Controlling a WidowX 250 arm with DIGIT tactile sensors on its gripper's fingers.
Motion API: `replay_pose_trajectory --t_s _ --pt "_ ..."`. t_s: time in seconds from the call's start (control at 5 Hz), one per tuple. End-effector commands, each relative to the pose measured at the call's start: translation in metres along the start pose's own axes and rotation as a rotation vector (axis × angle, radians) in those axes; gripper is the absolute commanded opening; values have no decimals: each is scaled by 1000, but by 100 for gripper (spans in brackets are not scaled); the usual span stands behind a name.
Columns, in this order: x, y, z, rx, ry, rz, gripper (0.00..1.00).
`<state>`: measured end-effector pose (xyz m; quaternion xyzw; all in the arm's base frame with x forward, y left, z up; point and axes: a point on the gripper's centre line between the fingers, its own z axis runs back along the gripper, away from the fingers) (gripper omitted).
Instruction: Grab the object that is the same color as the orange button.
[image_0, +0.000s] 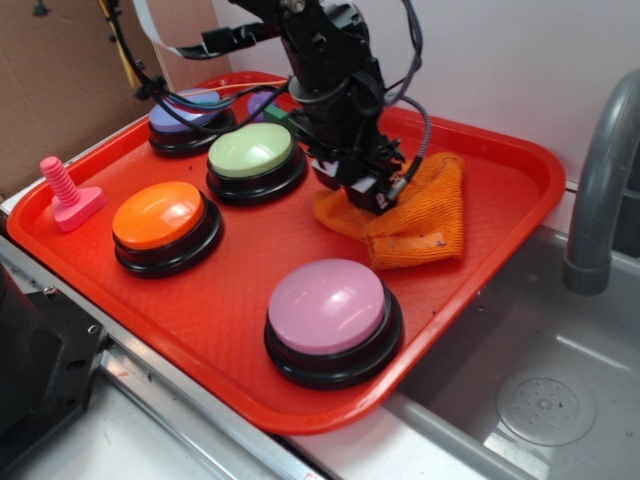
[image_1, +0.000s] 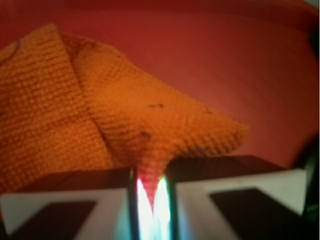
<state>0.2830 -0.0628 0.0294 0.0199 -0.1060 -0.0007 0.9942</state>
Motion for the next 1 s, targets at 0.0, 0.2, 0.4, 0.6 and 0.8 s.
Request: replay_pose_trajectory --t_s 0.0,0.2,0.4,0.6,0.8 --pt "23 21 101 -61 -36 117 0" --pt "12 46 152 -112 -63 180 0" --pt "-5 68 186 -89 -97 250 0" --pt "-24 85 208 -56 -142 317 0" --pt "-32 95 208 -35 -137 359 0"
